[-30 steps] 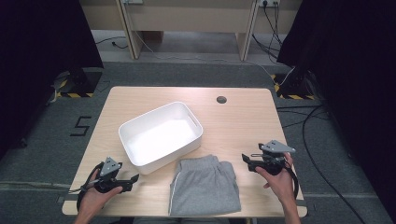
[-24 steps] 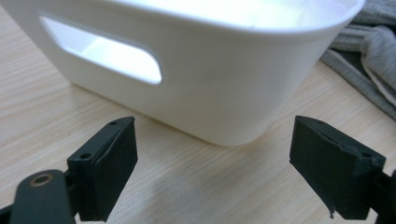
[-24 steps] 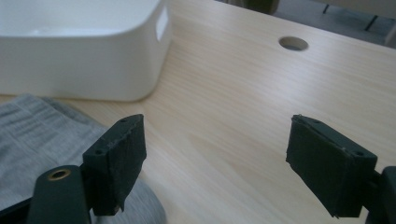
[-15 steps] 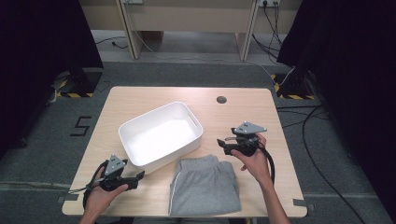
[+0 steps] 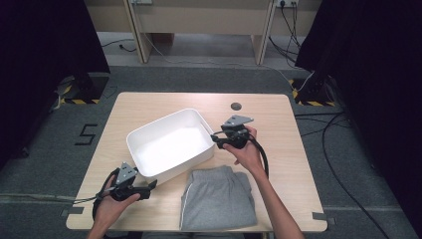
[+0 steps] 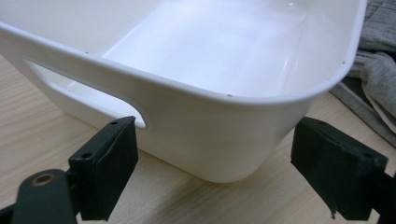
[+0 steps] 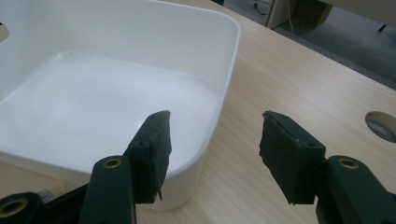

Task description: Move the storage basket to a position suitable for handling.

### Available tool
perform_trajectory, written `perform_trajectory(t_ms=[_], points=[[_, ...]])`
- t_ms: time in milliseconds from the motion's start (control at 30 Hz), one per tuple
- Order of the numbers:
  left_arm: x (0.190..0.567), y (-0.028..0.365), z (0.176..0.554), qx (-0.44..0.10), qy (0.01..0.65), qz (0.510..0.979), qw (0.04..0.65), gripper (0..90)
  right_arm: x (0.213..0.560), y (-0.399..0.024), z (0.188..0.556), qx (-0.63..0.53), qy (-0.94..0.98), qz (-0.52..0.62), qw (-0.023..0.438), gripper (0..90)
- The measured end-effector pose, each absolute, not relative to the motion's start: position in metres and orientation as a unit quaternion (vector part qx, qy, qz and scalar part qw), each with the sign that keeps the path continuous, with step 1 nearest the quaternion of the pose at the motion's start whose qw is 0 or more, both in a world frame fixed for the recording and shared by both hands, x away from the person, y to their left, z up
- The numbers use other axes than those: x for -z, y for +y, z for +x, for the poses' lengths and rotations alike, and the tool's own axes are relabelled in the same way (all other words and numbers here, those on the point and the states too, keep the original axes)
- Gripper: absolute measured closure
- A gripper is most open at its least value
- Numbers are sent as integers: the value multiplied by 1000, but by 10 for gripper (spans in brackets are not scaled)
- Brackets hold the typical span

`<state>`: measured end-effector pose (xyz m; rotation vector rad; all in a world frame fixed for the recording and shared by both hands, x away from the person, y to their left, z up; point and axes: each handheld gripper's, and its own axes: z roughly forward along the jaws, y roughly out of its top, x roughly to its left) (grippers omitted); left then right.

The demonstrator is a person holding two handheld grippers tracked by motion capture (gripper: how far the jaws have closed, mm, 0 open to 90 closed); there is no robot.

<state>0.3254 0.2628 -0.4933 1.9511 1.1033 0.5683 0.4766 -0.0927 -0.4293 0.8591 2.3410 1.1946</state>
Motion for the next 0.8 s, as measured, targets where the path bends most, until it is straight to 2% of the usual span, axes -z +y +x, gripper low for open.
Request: perform_trajectory(t_ms=[167,233,367,567,700,800], points=[[491,262,332,-220,437,775,399,147,438,-74,492,-373,857,293,200,500],[490,261,334,-218,438,775,399,158,441,-74,493,-359,862,291,210,492],[486,252,350,-219,434,779,396,176,443,-86,493,-374,851,306,206,529],[486,242,367,-207,436,779,402,184,445,-107,492,-381,841,324,206,522],[487,233,377,-221,438,770,407,308,447,-124,487,-400,828,345,190,502],[488,227,386,-214,441,771,405,302,450,-133,483,-412,819,354,186,495]])
